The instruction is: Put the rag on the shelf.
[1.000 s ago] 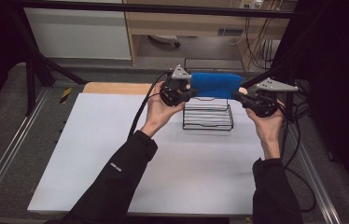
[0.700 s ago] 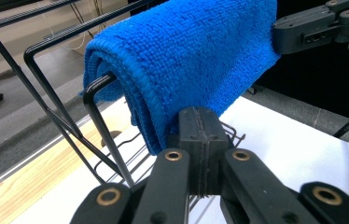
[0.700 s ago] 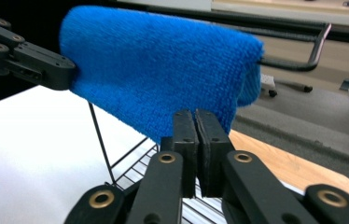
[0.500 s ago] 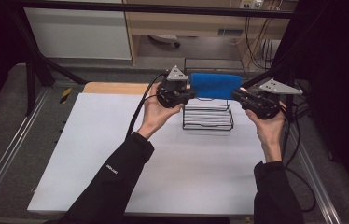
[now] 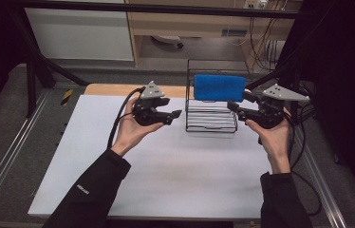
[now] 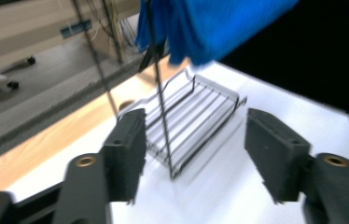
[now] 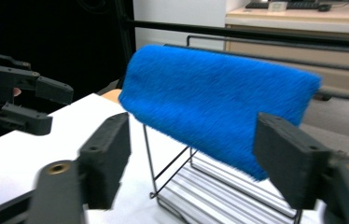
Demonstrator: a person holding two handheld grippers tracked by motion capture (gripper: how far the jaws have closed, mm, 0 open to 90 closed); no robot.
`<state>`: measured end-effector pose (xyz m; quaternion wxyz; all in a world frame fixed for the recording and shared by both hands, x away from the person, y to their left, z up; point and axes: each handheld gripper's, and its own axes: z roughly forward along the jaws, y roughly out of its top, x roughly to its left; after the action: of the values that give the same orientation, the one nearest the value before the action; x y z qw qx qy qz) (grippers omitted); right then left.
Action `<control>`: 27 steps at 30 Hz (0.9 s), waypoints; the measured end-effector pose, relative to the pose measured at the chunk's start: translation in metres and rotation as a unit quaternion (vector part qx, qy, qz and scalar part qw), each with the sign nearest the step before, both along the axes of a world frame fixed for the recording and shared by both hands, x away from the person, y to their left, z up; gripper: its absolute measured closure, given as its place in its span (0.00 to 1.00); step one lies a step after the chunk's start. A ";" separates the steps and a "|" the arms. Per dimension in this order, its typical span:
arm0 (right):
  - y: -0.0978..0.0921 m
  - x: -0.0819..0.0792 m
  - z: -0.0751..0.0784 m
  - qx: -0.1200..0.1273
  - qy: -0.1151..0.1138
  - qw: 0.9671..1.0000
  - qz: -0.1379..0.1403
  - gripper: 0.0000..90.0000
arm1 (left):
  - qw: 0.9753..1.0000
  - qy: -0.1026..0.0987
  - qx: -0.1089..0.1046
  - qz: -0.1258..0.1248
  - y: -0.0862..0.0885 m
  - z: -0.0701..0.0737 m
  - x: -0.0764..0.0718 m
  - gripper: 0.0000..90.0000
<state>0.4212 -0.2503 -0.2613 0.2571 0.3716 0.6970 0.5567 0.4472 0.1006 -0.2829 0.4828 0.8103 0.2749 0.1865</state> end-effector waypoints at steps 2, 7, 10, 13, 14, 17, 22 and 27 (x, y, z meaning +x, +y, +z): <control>0.003 -0.002 -0.002 -0.001 0.003 1.000 0.002 0.24 | 1.000 0.006 0.000 0.009 0.012 -0.007 -0.005 0.33; 0.011 -0.008 -0.009 0.002 0.010 1.000 0.016 0.15 | 0.999 0.009 0.006 0.031 0.042 -0.026 -0.019 0.21; 0.017 -0.011 -0.017 0.006 0.017 1.000 0.025 0.11 | 0.999 0.014 -0.001 0.049 0.060 -0.036 -0.026 0.14; 0.023 -0.015 -0.027 -0.006 0.028 0.999 0.033 0.07 | 0.998 0.020 -0.007 0.064 0.077 -0.047 -0.033 0.11; 0.025 -0.016 -0.032 -0.011 0.032 0.999 0.034 0.07 | 0.997 0.021 -0.008 0.068 0.083 -0.050 -0.035 0.09; 0.029 -0.020 -0.045 -0.019 0.046 0.998 0.037 0.04 | 0.996 0.027 -0.006 0.080 0.098 -0.061 -0.043 0.09; 0.028 -0.026 -0.066 -0.018 0.065 0.997 0.041 0.01 | 0.995 0.034 -0.011 0.088 0.120 -0.081 -0.057 0.08; 0.024 -0.031 -0.087 -0.016 0.080 0.995 0.051 0.01 | 0.995 0.037 -0.019 0.093 0.137 -0.099 -0.071 0.08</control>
<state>0.3902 -0.2267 -0.3484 0.1772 0.3746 0.7425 0.5263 0.3766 0.2372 -0.3814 0.4685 0.7781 0.3701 0.1951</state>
